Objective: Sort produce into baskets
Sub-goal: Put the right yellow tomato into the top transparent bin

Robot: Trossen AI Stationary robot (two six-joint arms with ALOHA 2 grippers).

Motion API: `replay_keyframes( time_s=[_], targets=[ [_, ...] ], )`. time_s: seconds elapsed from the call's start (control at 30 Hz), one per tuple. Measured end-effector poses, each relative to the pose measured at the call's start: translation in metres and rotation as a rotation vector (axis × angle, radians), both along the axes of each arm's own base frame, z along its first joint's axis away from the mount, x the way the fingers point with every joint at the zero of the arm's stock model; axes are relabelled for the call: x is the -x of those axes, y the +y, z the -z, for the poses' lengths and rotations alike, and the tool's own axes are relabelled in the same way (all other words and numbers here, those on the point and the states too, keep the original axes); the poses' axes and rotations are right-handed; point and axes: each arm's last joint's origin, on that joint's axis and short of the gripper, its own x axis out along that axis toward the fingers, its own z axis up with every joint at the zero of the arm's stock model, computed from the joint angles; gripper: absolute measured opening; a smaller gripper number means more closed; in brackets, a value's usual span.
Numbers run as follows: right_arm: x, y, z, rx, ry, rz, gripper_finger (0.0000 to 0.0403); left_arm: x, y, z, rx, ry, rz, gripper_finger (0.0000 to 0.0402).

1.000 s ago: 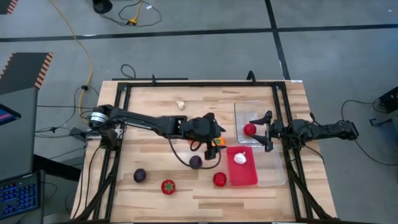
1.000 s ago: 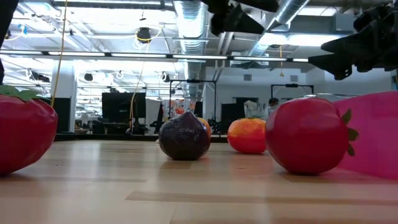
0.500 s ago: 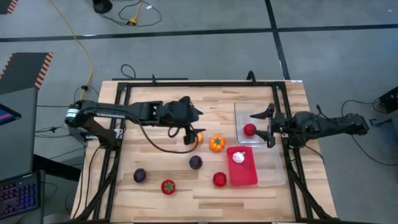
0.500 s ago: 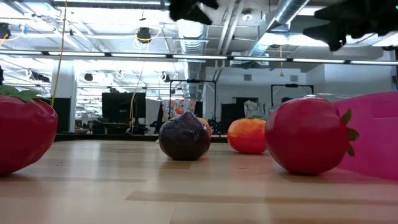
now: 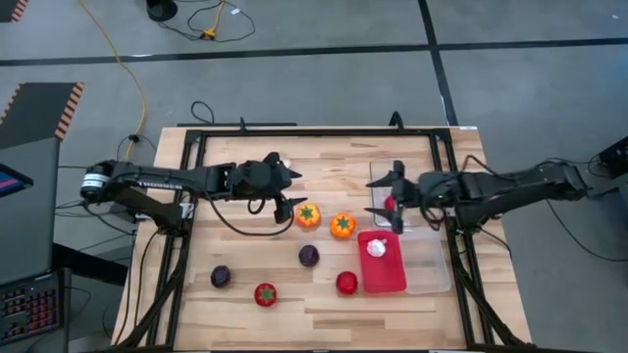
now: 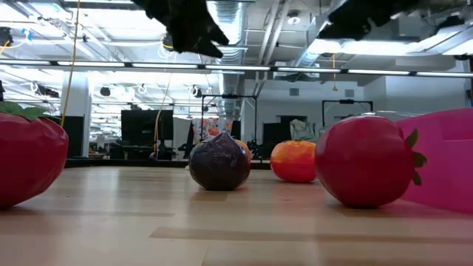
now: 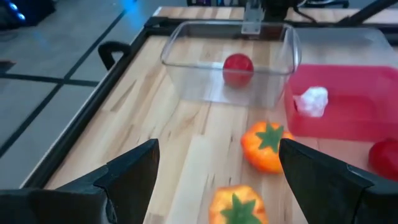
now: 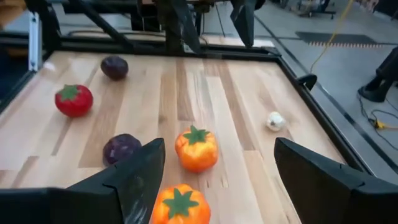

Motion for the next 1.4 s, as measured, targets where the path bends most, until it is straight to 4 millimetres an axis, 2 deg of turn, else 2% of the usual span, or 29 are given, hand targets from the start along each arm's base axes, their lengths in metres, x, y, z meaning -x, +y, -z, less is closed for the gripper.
replay_keyframes(
  time_s=[0.17, 0.4, 0.7, 0.87, 1.1, 1.23, 1.4],
  targets=[
    [-0.024, 0.001, 0.001, 0.054, 0.059, -0.012, 0.0331, 0.003, 0.000, 0.010, -0.011, 0.022, 0.008, 0.0318],
    [-0.049, 0.004, 0.010, 0.063, 0.110, -0.013, 0.0335, 0.005, -0.001, 0.010, 0.010, 0.029, 0.007, 0.0318],
    [-0.082, 0.007, 0.019, 0.069, 0.189, -0.016, 0.0396, 0.007, -0.001, 0.012, 0.012, 0.063, 0.007, 0.0318],
    [-0.100, 0.009, 0.038, 0.075, 0.265, -0.020, 0.0385, 0.007, -0.001, 0.013, 0.012, 0.066, 0.006, 0.0318],
    [-0.111, 0.011, 0.070, 0.166, 0.429, -0.082, 0.0382, 0.007, -0.001, 0.013, 0.011, 0.068, 0.006, 0.0318],
    [-0.120, 0.010, 0.073, 0.178, 0.503, -0.090, 0.0382, 0.007, -0.001, 0.013, 0.012, 0.068, 0.007, 0.0318],
    [-0.134, 0.005, 0.077, 0.212, 0.677, -0.116, 0.0382, 0.007, -0.001, 0.013, 0.011, 0.066, 0.006, 0.0318]
  ],
)
